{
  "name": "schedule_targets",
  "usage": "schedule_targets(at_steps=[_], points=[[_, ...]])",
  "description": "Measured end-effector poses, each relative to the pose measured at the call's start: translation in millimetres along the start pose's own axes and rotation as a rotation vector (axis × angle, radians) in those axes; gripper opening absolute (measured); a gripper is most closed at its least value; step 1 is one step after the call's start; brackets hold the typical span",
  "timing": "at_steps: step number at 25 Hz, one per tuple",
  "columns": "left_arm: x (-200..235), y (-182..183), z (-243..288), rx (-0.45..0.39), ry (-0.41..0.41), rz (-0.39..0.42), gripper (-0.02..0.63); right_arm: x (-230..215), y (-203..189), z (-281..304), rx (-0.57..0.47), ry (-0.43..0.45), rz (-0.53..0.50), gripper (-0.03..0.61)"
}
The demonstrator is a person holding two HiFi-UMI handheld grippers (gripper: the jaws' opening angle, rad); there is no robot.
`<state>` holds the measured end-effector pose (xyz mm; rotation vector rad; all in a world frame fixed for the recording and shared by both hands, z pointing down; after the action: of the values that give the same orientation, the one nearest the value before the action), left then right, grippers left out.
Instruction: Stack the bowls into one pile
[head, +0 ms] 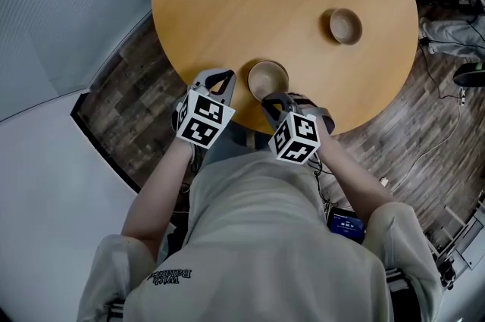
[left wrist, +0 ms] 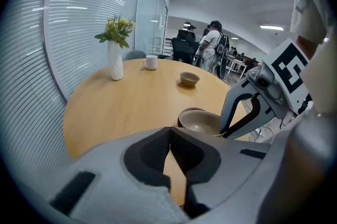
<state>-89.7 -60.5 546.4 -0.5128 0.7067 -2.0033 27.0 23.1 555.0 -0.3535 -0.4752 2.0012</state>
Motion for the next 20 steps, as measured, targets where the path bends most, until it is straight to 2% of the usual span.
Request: schedule_targets(at_steps=[13, 20], points=[[-5.8, -14.4, 12.8, 0.045, -0.042, 0.001, 0.021, -4.6, -10.2, 12.1, 0.013, 0.05, 0.208, 0.038], [-2.3, -7.2, 8.2, 0.033, -0.04, -0.018, 0.021, -18.5, -4.1, -5.8, -0.06, -0.003, 0.276, 0.038]])
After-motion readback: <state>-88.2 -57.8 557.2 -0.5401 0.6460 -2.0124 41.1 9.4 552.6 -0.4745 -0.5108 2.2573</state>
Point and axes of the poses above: the fingertips, and each gripper's own axes: z forward along the fingers, x to its left, y out of its top, the point moved 7 cm from there along -z, backward along the fingers, and after that the axes turned 6 degrees about z, right-handed, at the moved point
